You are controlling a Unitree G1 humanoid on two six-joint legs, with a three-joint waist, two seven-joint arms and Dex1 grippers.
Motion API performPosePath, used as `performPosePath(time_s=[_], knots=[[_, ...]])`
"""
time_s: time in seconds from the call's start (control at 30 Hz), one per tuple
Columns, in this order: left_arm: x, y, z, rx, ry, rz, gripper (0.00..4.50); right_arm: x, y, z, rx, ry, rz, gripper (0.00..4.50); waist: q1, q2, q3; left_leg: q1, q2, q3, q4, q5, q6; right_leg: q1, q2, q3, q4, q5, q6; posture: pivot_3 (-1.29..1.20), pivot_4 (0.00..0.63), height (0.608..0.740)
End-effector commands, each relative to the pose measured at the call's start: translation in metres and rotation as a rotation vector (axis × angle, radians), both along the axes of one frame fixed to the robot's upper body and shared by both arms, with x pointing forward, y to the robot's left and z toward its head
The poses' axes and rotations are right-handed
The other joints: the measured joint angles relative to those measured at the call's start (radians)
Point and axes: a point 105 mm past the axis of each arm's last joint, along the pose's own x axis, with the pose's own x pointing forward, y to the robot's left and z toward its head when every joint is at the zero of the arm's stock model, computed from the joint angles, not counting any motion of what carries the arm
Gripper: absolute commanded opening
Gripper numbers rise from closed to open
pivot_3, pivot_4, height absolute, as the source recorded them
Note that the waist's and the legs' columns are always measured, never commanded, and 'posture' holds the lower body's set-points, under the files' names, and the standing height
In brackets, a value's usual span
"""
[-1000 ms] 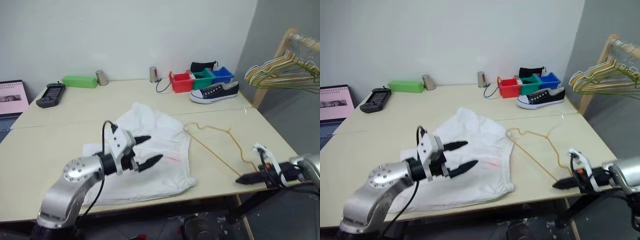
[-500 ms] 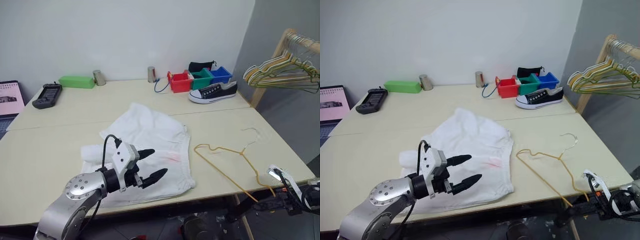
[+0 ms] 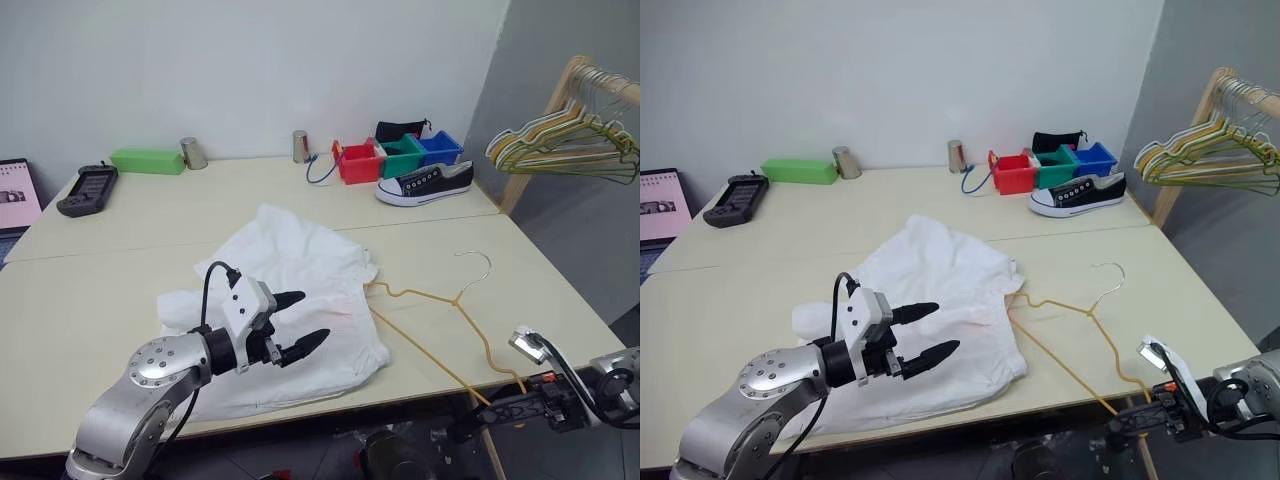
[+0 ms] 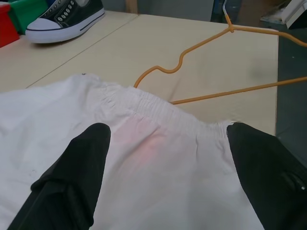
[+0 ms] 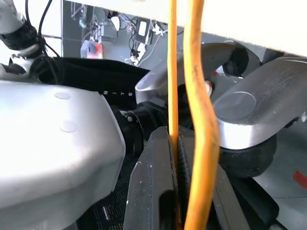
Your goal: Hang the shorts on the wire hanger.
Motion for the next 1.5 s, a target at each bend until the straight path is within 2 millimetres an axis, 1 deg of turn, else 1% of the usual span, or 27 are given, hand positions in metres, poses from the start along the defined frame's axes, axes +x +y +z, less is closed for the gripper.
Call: performPosePath(time_s=[0.03,0.17,0.33,0.43,0.5,0.63,0.7,0.8,0.9,1.0,1.1,1.13,1.2,1.27,1.33,1.43,1.5], knots=[[0.002,-0.002,0.008,0.012,-0.057,-0.015,4.12,0.003,0.01,-0.003,0.039,0.018,-0.008,0.0,0.001,0.0,0.0,0.0,0.0,0.0,0.0,-0.001,0.0,0.0,0.0,0.0,0.0,0.0,0.0,-0.26,0.04,0.74],[0.004,0.0,0.01,0.025,-0.069,-0.007,4.12,0.005,0.015,-0.014,0.047,0.071,-0.05,0.0,0.012,0.0,0.0,0.0,0.0,0.001,0.0,-0.003,0.001,0.0,0.0,0.001,0.0,0.0,0.0,-0.24,0.043,0.74],[0.005,0.004,0.01,0.04,-0.076,0.003,4.12,0.007,0.019,-0.013,0.099,0.13,-0.088,0.0,0.037,0.0,0.001,0.0,0.0,0.002,0.0,-0.004,0.001,-0.001,0.001,0.002,0.0,0.0,0.0,-0.23,0.047,0.74],[0.004,0.005,0.01,0.044,-0.077,0.004,4.12,0.009,0.025,-0.012,0.14,0.148,-0.09,0.0,0.05,0.0,0.002,0.0,0.0,0.002,0.0,-0.004,0.001,-0.001,0.001,0.002,0.0,0.0,0.0,-0.23,0.049,0.74],[0.005,0.005,0.011,0.046,-0.078,0.005,4.12,0.018,0.032,-0.013,0.164,0.136,-0.102,0.0,0.054,0.0,0.003,0.0,0.0,0.002,0.0,-0.004,0.001,-0.001,0.001,0.002,0.0,0.0,0.0,-0.23,0.051,0.74],[0.006,0.004,0.012,0.052,-0.088,0.003,4.12,0.045,0.043,-0.024,0.208,0.13,-0.204,0.0,0.053,-0.001,0.006,0.0,0.001,0.001,0.0,-0.005,0.0,-0.002,0.001,0.002,-0.001,0.0,0.0,-0.22,0.051,0.74],[0.006,0.005,0.012,0.062,-0.092,-0.002,4.12,0.055,0.047,-0.027,0.226,0.133,-0.245,0.0,0.054,0.001,0.007,-0.001,0.0,0.001,0.0,-0.005,0.0,-0.002,0.001,0.002,-0.001,0.0,0.0,-0.21,0.052,0.74],[0.006,0.007,0.012,0.076,-0.097,-0.005,4.12,0.062,0.051,-0.031,0.229,0.136,-0.279,0.0,0.058,0.002,0.008,-0.001,0.0,0.001,0.0,-0.005,0.001,-0.002,0.001,0.002,-0.001,0.0,0.001,-0.21,0.052,0.74],[0.007,0.007,0.013,0.078,-0.1,-0.007,4.12,0.064,0.054,-0.034,0.221,0.136,-0.279,0.0,0.052,0.003,0.009,-0.001,0.001,0.002,0.0,-0.005,0.001,-0.002,0.002,0.004,-0.001,0.0,0.001,-0.22,0.054,0.74],[0.007,0.006,0.013,0.08,-0.1,-0.014,4.12,0.058,0.054,-0.027,0.217,0.111,-0.229,0.0,0.052,0.004,0.01,-0.001,0.001,0.002,0.0,-0.005,0.001,-0.003,0.002,0.005,-0.001,0.0,0.001,-0.22,0.054,0.74],[0.006,0.006,0.012,0.083,-0.099,-0.02,4.12,0.048,0.053,-0.014,0.197,-0.008,-0.123,0.0,0.056,0.01,0.015,-0.001,0.0,0.002,0.0,-0.005,0.001,-0.003,0.001,0.005,-0.002,0.0,0.001,-0.22,0.057,0.74],[0.007,0.006,0.012,0.084,-0.099,-0.02,4.12,0.046,0.052,-0.01,0.191,-0.022,-0.098,0.0,0.057,0.01,0.016,-0.001,0.0,0.002,0.0,-0.005,0.001,-0.003,0.001,0.005,-0.004,0.0,0.001,-0.22,0.058,0.74],[0.007,0.006,0.012,0.084,-0.099,-0.021,4.12,0.04,0.05,-0.011,0.132,-0.095,-0.019,0.0,0.057,0.012,0.017,-0.001,0.0,0.001,0.0,-0.005,0.001,-0.003,0.001,0.004,-0.007,0.0,0.001,-0.23,0.059,0.74],[0.007,0.006,0.012,0.086,-0.099,-0.024,4.12,0.04,0.046,-0.011,0.094,-0.142,0.021,0.0,0.055,0.012,0.017,-0.002,0.0,0.002,0.0,-0.006,0.001,-0.002,0.0,0.004,-0.01,0.0,0.001,-0.23,0.058,0.74],[0.007,0.007,0.012,0.088,-0.099,-0.027,4.12,0.044,0.041,-0.008,0.075,-0.173,0.027,0.0,0.054,0.011,0.018,-0.003,0.001,0.001,0.0,-0.006,0.001,-0.003,0.0,0.003,-0.012,0.0,0.001,-0.23,0.058,0.74],[0.008,0.007,0.013,0.089,-0.101,-0.028,4.12,0.047,0.035,0.003,0.087,-0.184,0.035,0.0,0.058,0.012,0.018,-0.006,0.0,0.002,0.0,-0.006,0.001,-0.004,0.0,0.003,-0.011,0.0,0.001,-0.23,0.057,0.74],[0.008,0.008,0.014,0.09,-0.103,-0.027,4.12,0.044,0.035,0.011,0.103,-0.182,0.058,0.0,0.065,0.014,0.017,-0.012,0.0,0.002,0.0,-0.004,0.007,-0.008,0.002,0.003,-0.008,0.001,0.002,-0.23,0.059,0.74]])
